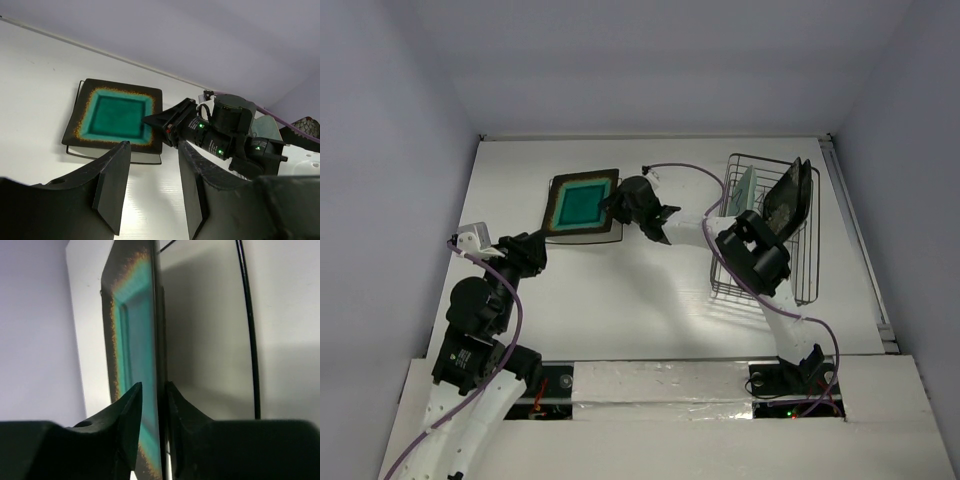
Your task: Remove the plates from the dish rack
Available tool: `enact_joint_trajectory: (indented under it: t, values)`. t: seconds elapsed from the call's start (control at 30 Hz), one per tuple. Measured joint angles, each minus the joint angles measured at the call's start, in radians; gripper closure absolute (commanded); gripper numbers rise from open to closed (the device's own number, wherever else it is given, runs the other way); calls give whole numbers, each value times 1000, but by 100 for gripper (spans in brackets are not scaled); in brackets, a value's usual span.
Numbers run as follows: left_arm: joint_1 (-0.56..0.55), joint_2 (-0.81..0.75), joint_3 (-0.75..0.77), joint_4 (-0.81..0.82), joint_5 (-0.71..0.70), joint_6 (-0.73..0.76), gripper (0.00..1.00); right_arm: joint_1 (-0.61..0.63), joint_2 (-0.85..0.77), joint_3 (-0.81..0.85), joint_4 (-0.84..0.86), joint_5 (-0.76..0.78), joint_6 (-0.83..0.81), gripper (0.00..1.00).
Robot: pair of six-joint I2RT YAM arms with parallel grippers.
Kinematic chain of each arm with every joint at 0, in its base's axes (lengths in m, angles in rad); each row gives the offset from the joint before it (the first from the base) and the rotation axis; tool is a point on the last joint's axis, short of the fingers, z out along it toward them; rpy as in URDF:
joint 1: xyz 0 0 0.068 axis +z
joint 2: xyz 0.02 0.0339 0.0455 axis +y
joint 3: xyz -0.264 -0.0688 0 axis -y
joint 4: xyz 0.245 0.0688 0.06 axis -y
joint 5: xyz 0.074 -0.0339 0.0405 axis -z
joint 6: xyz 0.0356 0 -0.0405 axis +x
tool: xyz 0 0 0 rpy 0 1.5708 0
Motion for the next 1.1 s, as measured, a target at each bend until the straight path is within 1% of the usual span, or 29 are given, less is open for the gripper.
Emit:
enact_joint_trajectory:
  t: [0.03,0.13,0.17,0.2,0.23,0.27,0.33,0.37,0.47,0.6,0.7,0.93,1.1]
  values:
    - [0,0,0,0,0,0,60,2,0,6,-12,4,-3,62]
    - [0,-2,0,0,0,0,60,6,0,9,-37,6,-13,58]
    - [0,-2,0,0,0,0,60,6,0,10,-51,6,-17,52]
    - [0,-3,0,0,0,0,60,7,0,13,-68,6,-20,48]
    - [0,-4,0,0,0,0,60,8,0,19,-88,6,-26,47]
    - [0,-5,0,0,0,0,60,9,0,28,-113,6,-37,41]
    - [0,-9,0,0,0,-1,60,10,0,50,-156,7,-52,35]
    - [0,-11,0,0,0,-1,60,10,0,64,-179,8,-65,29]
    - [0,-15,0,0,0,-2,60,10,0,108,-253,12,-106,21]
    - [0,-19,0,0,0,-2,60,-3,0,192,-389,1,-180,19]
    - [0,-23,0,0,0,-2,60,-16,17,288,-484,-14,-236,18]
    - [0,-32,0,0,0,-2,60,-77,75,380,-578,-69,-326,18]
    - [2,-35,0,0,0,-2,60,-114,111,474,-659,-84,-366,19]
